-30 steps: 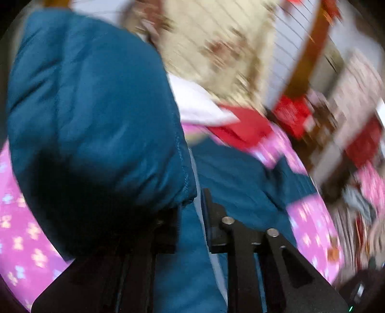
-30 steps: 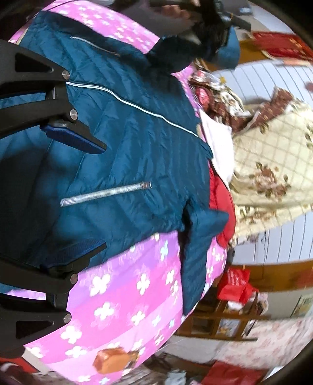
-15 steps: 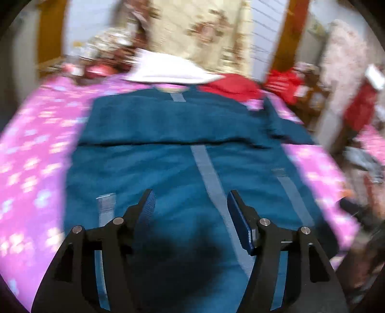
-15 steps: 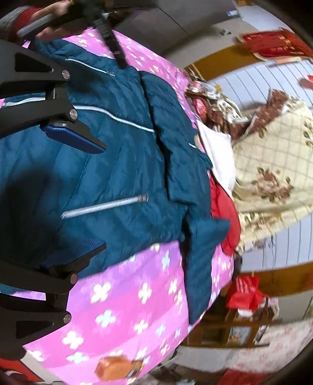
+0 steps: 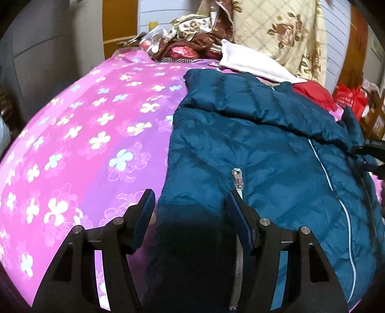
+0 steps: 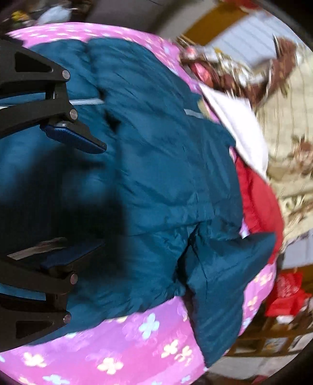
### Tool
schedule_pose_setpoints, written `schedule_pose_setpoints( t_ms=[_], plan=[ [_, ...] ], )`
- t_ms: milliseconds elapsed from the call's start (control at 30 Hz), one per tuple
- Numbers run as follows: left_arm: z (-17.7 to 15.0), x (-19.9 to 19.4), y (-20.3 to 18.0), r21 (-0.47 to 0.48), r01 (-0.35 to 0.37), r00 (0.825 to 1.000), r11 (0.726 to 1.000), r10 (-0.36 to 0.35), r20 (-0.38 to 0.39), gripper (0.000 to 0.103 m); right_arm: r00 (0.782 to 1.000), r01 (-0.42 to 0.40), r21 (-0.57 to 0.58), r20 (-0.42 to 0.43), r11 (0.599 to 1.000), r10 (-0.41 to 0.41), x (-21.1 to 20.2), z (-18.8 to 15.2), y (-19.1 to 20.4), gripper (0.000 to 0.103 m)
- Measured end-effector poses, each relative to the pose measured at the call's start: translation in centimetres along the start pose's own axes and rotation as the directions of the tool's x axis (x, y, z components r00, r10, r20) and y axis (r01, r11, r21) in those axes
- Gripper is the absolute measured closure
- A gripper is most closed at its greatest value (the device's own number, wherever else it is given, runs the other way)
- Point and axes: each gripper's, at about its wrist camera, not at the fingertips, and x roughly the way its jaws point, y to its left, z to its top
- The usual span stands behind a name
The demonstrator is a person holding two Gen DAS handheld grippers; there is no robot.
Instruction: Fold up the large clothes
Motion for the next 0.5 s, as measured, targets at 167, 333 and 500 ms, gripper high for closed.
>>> schedule_pose_setpoints(
  t_ms=[167, 333, 500],
  plan=[
    [0.2, 1.3, 0.6, -0.041, 0.005, 0.999, 0.999, -0.007, -0.037, 0.041, 0.997, 0.072, -0.025, 0.006, 0.997, -0.072, 3.3, 3.9, 1.3, 0.072],
    [0.2, 2.7, 1.2, -0.083, 0.027, 0.996, 0.996, -0.034, -0.086, 0.041, 0.990, 0.143, 0.011, 0.002, 0.990, -0.143, 5.6, 7.1, 1.0, 0.083],
    [0.2, 2.7, 1.2, -0.095, 0.016, 0.996, 0.995, -0.025, -0.090, 0.041, 0.982, 0.188, -0.072, 0.004, 0.979, -0.189, 5.2, 5.9, 0.8, 0.083]
  ],
)
